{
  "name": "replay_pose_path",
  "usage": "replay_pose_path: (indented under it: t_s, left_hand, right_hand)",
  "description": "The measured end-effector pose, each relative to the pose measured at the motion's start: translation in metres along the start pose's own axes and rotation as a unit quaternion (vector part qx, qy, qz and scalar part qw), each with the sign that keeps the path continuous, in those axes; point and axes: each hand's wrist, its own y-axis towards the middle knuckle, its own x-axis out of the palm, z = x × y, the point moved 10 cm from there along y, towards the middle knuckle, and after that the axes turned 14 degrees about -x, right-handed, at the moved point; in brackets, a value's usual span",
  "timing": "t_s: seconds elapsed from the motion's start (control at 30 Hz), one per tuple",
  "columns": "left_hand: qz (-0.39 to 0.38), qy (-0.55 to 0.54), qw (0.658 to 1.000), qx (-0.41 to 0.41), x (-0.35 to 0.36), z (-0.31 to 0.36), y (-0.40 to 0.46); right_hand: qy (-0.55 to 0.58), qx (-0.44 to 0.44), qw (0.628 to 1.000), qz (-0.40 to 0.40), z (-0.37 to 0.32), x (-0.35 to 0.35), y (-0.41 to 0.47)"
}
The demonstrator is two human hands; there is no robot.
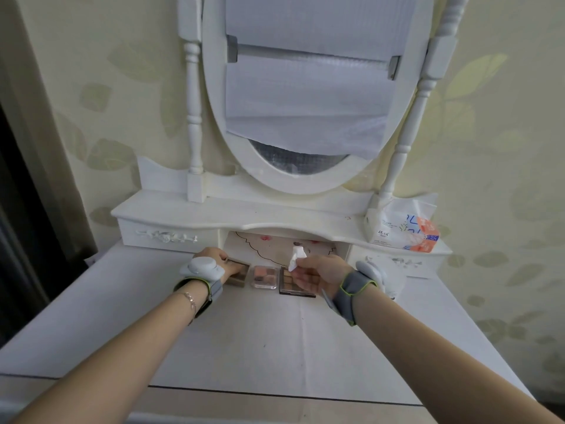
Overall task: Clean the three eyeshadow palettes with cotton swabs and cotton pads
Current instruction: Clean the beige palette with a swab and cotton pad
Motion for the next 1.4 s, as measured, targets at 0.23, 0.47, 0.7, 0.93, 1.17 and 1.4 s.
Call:
replay_pose_path:
  t_s: [0.23,0.47,0.7,0.93,1.17,1.4]
  left_hand:
    - [0.002,0.034,0.999,-0.014,-0.003,0.001,-0.006]
    - [-0.060,-0.157,0.982,0.080,-0.011,0.043,-0.044]
    - [-0.365,-0.290,0.878,0.111,0.028,0.075,-0.123]
    - [-0.323,-0.291,0.895,0.103,0.020,0.066,-0.143]
    - [-0.313,-0.239,0.911,0.122,0.014,0.062,-0.163]
    - [-0.300,-0.204,0.925,0.113,0.026,0.053,-0.181]
  right_hand:
    - [-0.042,0.000,0.999,-0.031,0.002,0.002,-0.005]
    - [0.001,-0.004,0.996,-0.090,-0.008,0.010,-0.024]
    - [-0.012,-0.017,0.990,-0.139,-0.016,0.015,-0.054]
    - [-0.044,-0.069,0.988,-0.132,-0.031,0.003,-0.078]
    - [-0.154,-0.119,0.974,-0.114,-0.054,-0.013,-0.099]
    - [-0.053,-0.089,0.981,-0.163,-0.034,-0.001,-0.126]
